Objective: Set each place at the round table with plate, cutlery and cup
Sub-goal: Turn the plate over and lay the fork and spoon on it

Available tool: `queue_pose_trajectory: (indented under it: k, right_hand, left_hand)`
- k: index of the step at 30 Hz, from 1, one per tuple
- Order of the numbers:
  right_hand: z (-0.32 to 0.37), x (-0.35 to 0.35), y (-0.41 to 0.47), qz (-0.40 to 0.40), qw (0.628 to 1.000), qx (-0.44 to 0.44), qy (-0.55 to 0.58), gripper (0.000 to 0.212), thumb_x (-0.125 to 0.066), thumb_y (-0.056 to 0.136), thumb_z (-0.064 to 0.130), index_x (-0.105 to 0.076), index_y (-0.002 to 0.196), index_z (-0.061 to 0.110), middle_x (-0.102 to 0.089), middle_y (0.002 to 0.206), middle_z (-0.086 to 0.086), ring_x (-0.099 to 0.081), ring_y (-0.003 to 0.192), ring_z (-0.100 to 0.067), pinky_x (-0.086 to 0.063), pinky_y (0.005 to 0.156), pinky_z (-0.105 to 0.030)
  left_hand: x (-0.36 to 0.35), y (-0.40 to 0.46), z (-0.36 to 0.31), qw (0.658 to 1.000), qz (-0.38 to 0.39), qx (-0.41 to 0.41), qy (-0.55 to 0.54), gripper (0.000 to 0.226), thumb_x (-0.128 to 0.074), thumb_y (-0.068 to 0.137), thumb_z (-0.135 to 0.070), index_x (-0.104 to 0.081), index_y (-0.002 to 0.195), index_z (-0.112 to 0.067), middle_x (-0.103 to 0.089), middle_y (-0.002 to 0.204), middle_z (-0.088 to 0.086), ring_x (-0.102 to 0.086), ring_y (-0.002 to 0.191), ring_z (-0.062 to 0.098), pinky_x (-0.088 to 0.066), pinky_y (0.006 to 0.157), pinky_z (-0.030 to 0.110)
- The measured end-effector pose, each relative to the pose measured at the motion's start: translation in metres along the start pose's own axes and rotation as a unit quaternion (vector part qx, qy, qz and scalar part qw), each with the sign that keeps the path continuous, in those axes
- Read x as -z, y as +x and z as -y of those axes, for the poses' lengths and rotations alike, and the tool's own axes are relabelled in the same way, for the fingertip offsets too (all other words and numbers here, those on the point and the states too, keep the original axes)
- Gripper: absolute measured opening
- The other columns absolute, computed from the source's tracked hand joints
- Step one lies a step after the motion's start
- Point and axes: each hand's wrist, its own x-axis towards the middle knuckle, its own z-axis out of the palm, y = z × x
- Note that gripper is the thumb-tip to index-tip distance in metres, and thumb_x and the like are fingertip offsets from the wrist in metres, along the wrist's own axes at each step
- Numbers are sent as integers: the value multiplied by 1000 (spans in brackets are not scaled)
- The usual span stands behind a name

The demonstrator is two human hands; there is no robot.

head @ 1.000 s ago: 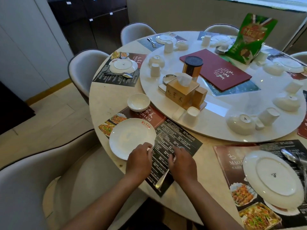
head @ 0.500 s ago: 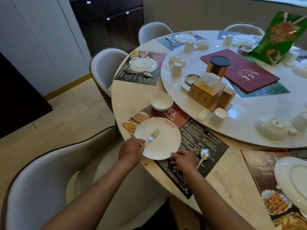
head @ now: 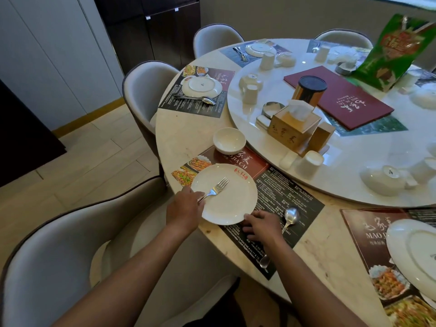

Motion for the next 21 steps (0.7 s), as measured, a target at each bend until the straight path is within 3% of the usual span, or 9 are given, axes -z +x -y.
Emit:
queue_pose_trajectory:
  k: [3,6,8,10,13,16,21]
  right_hand:
    - [5,12,-9,-96,989,71,-87,9,-65,94,27,-69,86,22,-72,76,4,-71,66,-11,-60,59,-34]
    - [0,38,-19,-211,932,160,-248,8,-62,92,32,-68,89,29,-66,77,12,-62,68,-6,-43,54,-23]
    - [-13,61,-18,-235,900,202,-305,6,-62,92,29,-66,88,28,-63,77,10,-59,65,-6,-43,51,-24]
    - [-29,85,-17,-245,878,222,-345,5,-63,91,26,-66,93,23,-61,84,7,-58,69,-9,-48,55,-28]
    - [-51,117,-17,-223,857,210,-415,26,-62,90,29,-68,114,21,-62,111,0,-58,95,-16,-55,71,-32]
    - [-69,134,-17,-179,829,228,-479,42,-59,93,36,-61,132,22,-57,133,0,-53,117,-20,-51,90,-34]
    - [-74,146,-15,-152,823,254,-485,45,-58,93,38,-58,135,24,-54,138,1,-51,121,-20,-49,94,-35]
  left_hand:
    - [2,-10,-15,996,-62,-22,54,34,-65,92,-43,-67,122,-26,-62,110,1,-57,95,19,-53,70,32]
    - [-1,-28,-49,990,-93,-96,48,21,-65,90,-40,-70,103,-25,-65,97,-1,-59,86,20,-52,66,35]
    - [-7,-42,-82,986,-74,-145,28,18,-64,89,-43,-70,94,-26,-66,90,-4,-60,82,19,-51,62,33]
    - [-16,-55,-116,986,-32,-164,23,23,-60,91,-48,-68,95,-27,-65,90,-5,-60,84,18,-48,62,32]
    - [-33,-69,-158,984,46,-167,35,31,-55,93,-53,-60,105,-25,-62,102,-3,-59,94,18,-45,67,33]
    - [-44,-73,-179,982,104,-151,50,33,-56,94,-51,-56,110,-23,-62,107,0,-61,96,21,-44,68,34]
    - [-56,-73,-189,983,119,-126,52,18,-53,98,-37,-58,99,-20,-65,98,2,-63,86,24,-40,64,34]
